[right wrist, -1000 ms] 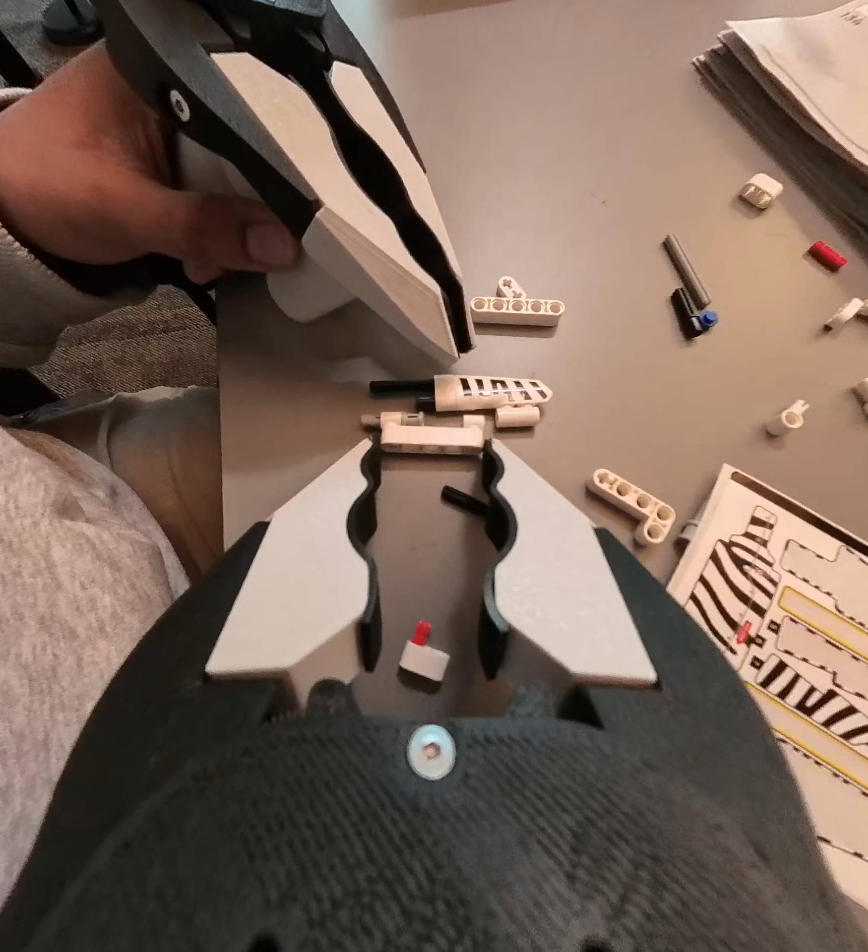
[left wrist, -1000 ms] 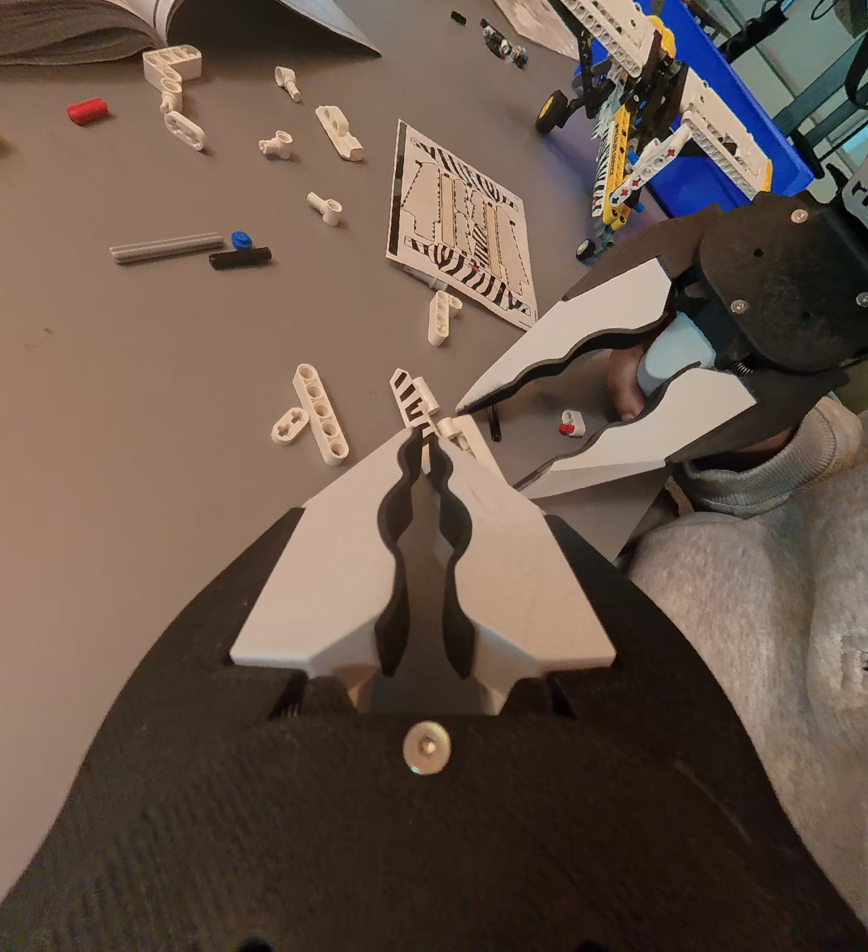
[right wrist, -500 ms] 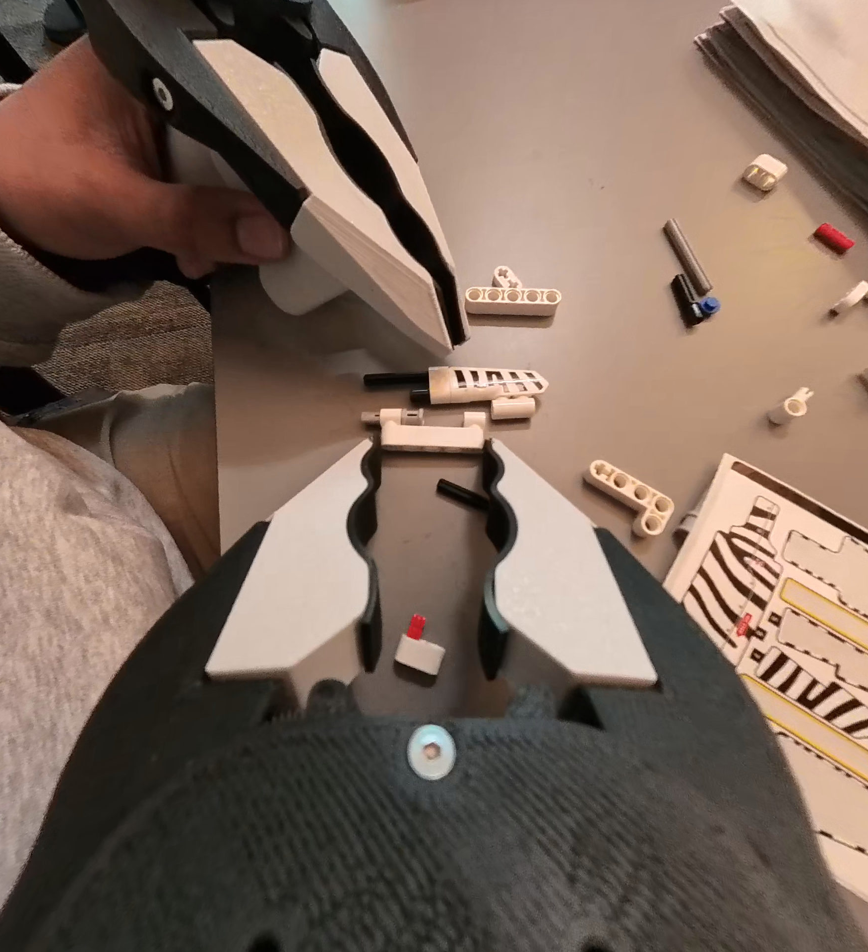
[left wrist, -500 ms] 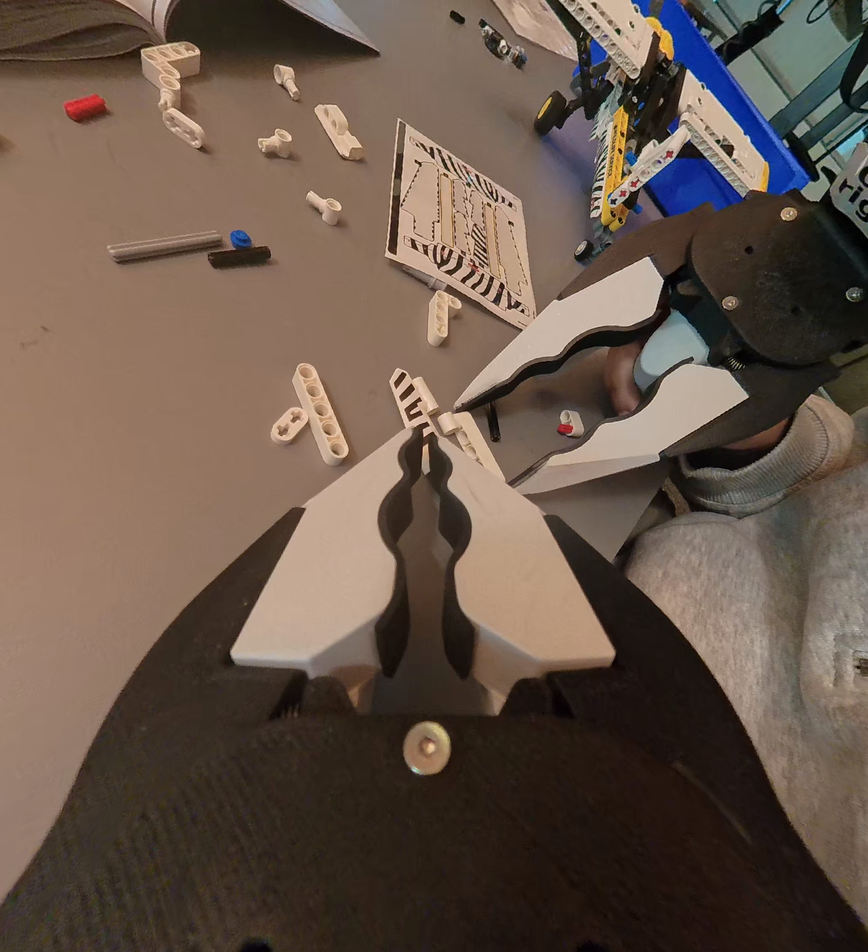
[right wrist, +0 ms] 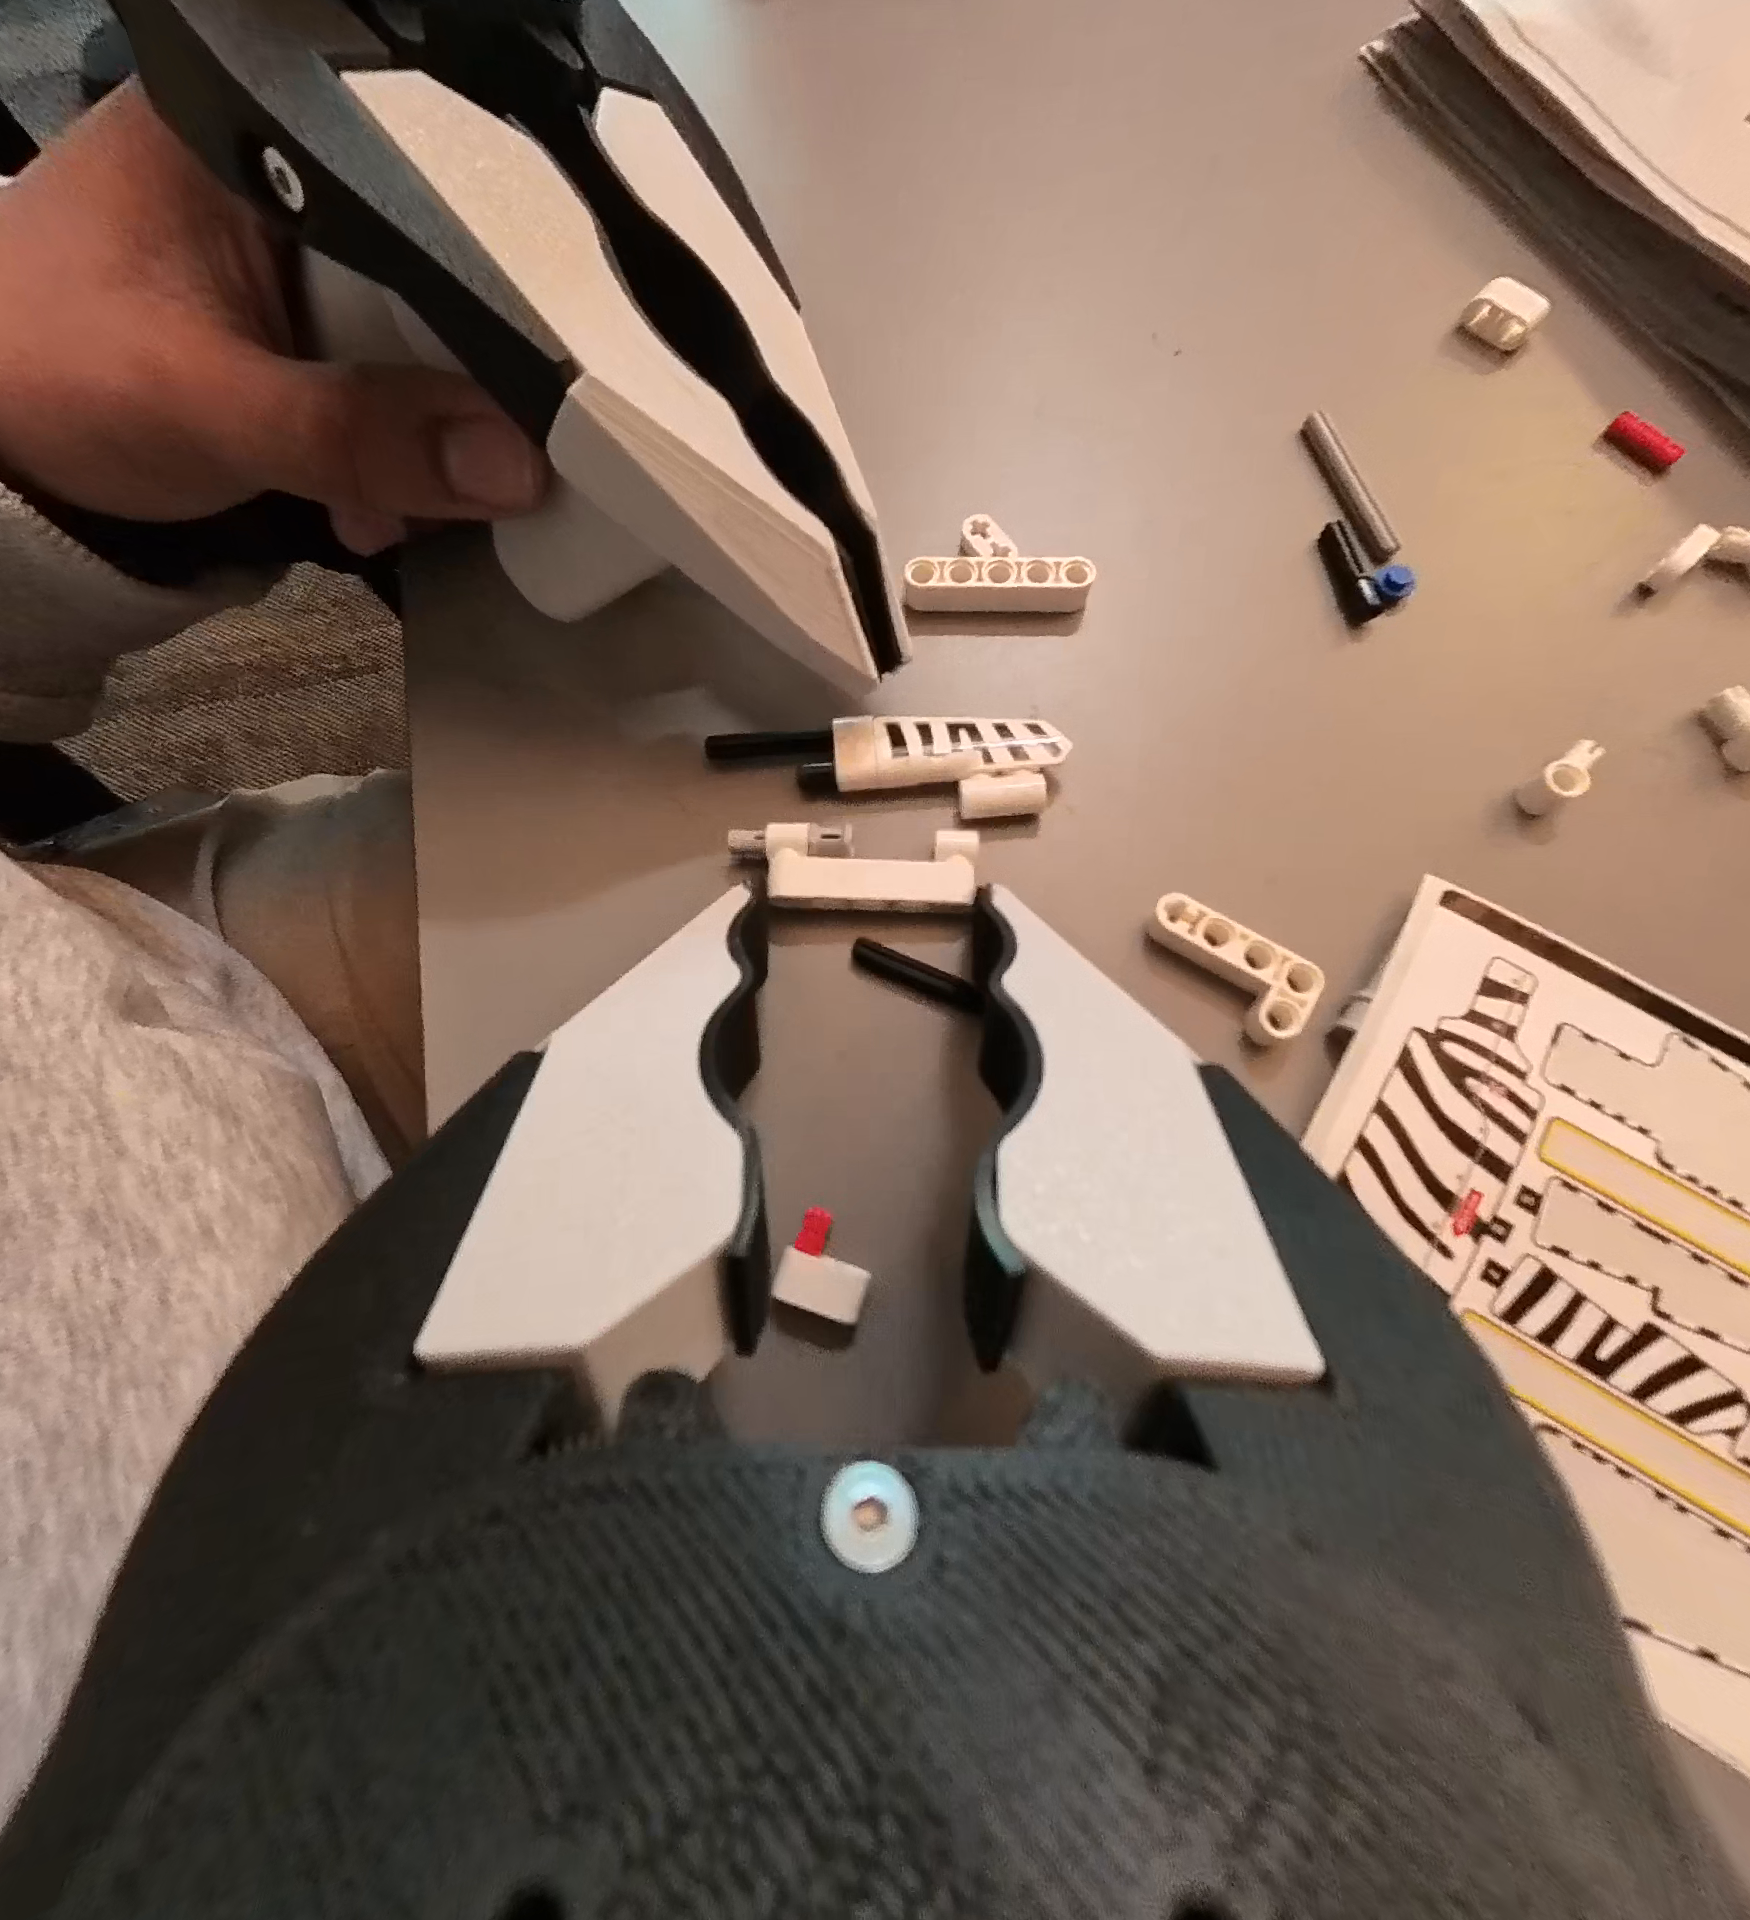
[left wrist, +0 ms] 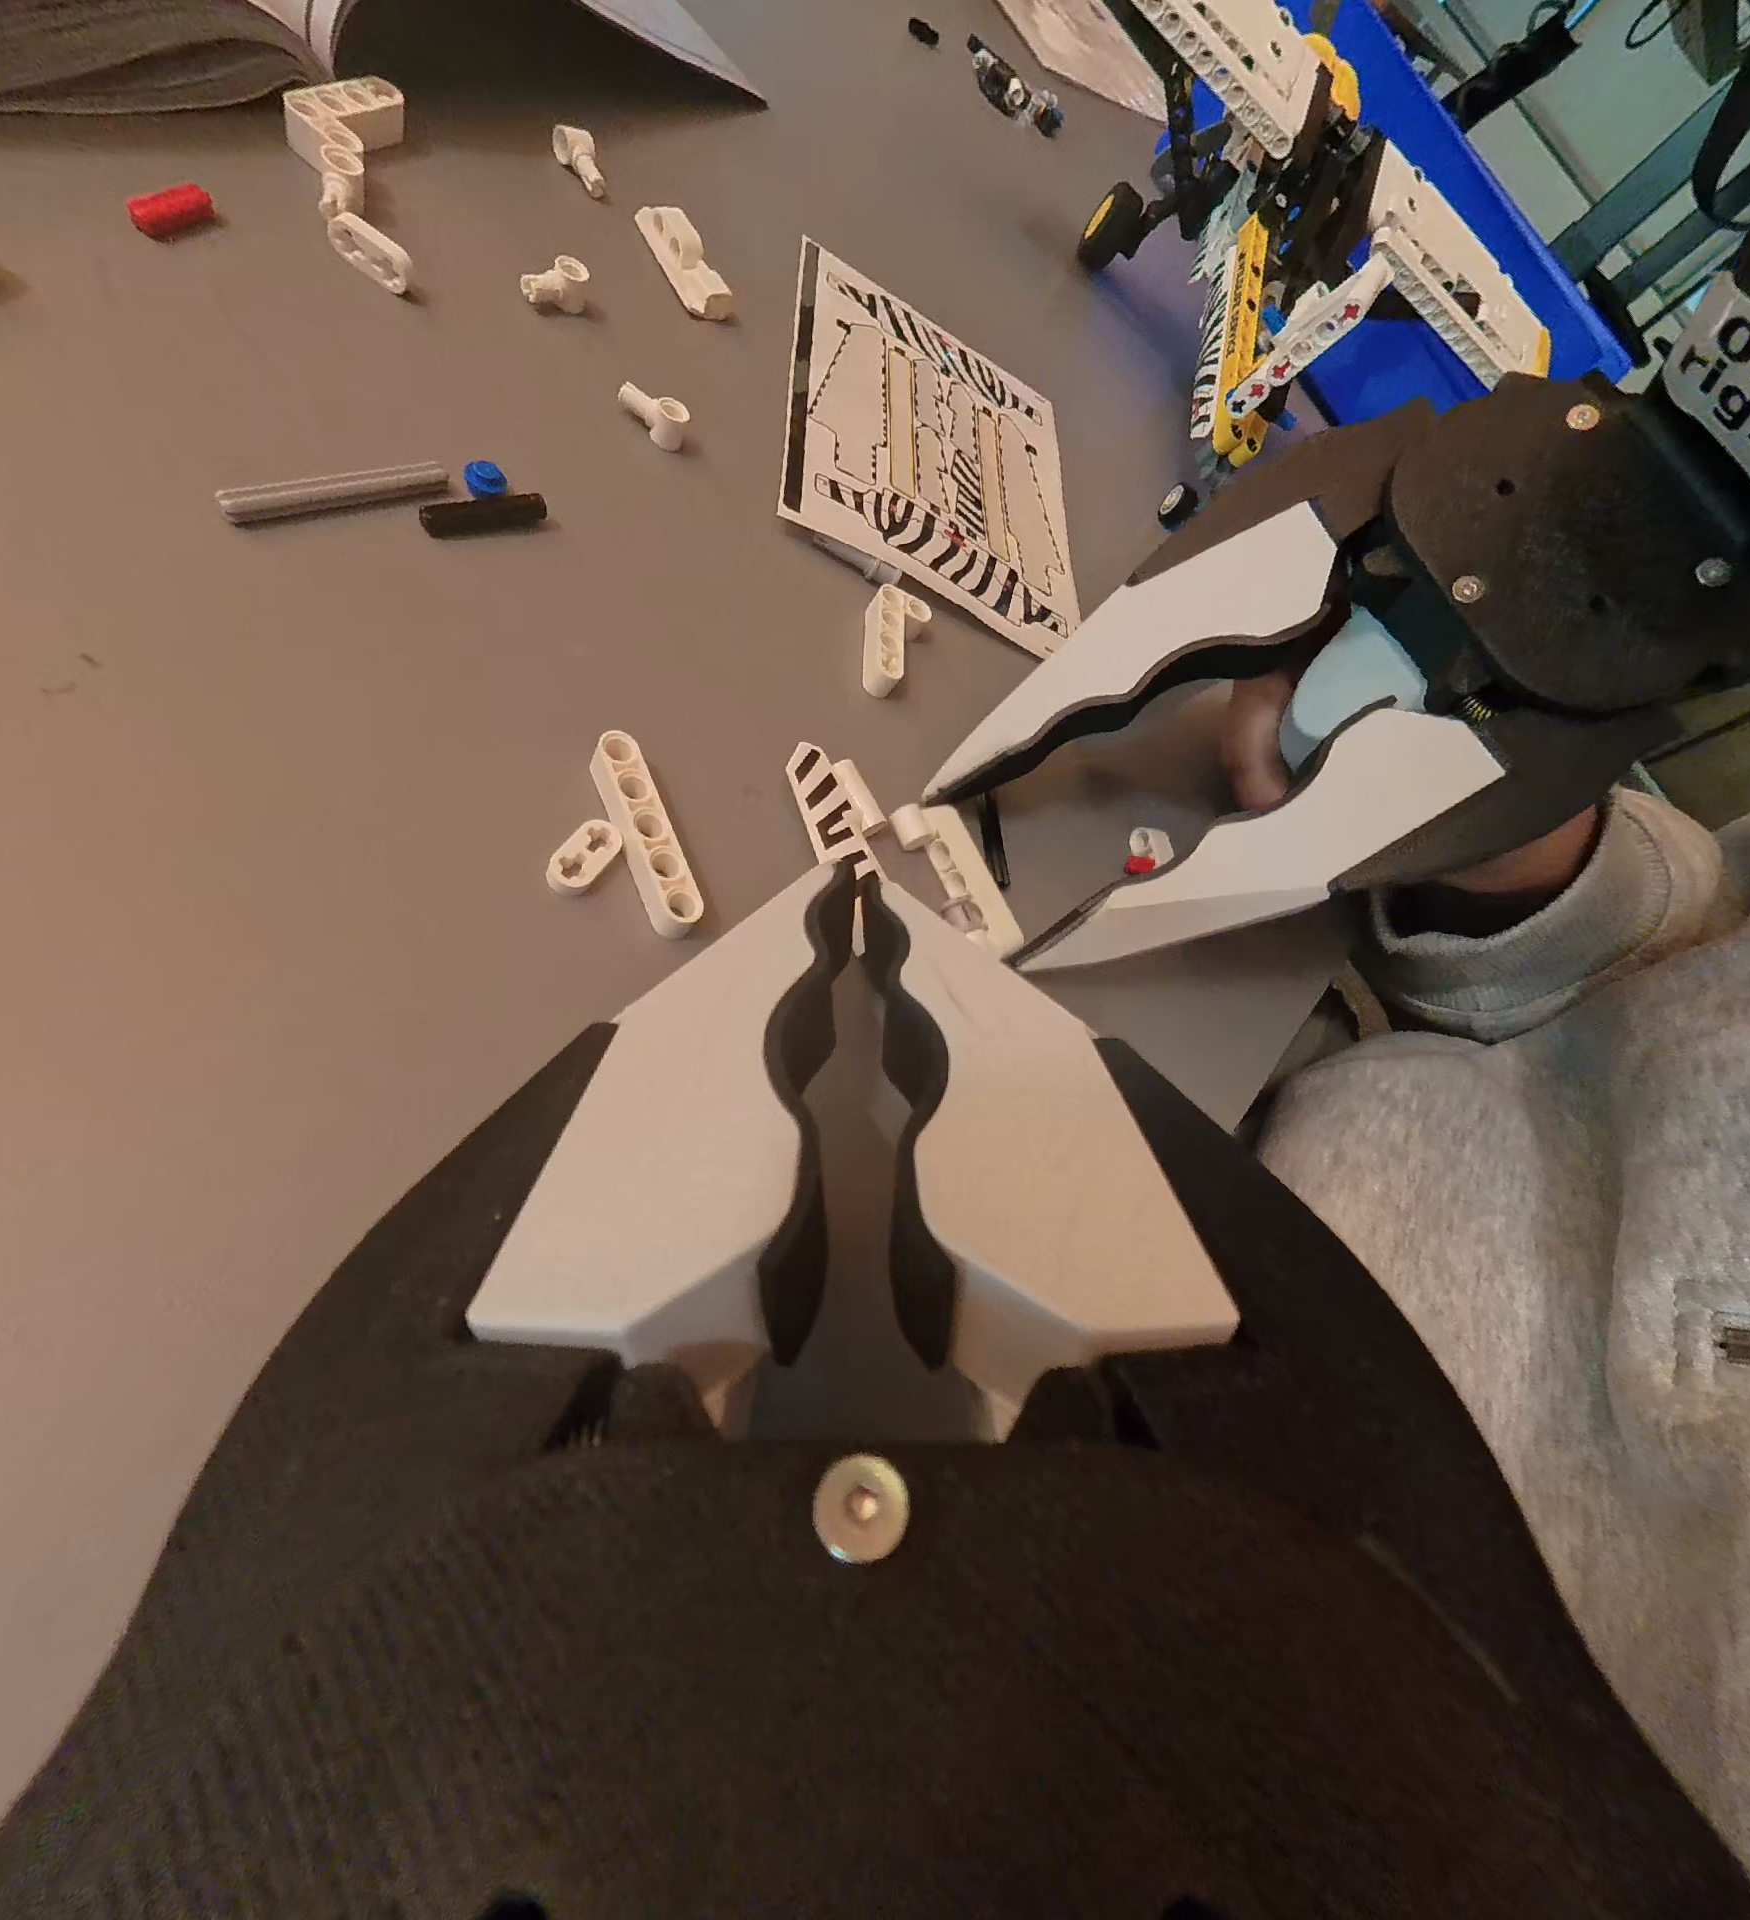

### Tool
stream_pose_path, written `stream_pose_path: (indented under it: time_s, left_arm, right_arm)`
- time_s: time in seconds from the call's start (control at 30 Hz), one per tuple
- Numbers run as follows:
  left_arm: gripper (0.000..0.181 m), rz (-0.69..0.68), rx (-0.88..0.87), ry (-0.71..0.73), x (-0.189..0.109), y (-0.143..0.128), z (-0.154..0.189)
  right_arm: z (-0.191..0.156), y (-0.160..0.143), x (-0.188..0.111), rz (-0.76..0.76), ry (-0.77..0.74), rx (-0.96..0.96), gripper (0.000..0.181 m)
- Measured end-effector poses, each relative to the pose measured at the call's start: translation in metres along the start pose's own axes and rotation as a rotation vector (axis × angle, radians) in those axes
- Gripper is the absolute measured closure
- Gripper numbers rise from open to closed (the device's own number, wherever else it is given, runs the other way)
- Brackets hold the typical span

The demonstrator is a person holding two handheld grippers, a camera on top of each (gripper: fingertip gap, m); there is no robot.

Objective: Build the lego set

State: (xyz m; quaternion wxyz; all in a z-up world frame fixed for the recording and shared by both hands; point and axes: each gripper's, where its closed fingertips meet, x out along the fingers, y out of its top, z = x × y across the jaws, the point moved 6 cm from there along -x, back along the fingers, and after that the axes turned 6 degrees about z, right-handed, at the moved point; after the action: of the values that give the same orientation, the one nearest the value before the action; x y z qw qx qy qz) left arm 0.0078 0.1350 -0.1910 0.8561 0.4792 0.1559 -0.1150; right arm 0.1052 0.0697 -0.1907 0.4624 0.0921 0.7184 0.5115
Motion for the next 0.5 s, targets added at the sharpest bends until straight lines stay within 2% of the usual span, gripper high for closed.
stream_pose_path:
  time_s: [0.5]
  left_arm:
    - [0.181,-0.003,-0.008,0.002,0.0001,-0.0002,-0.0007]
  right_arm:
    - [0.0103,0.0001,-0.0011,0.000,-0.008,0.008,0.143]
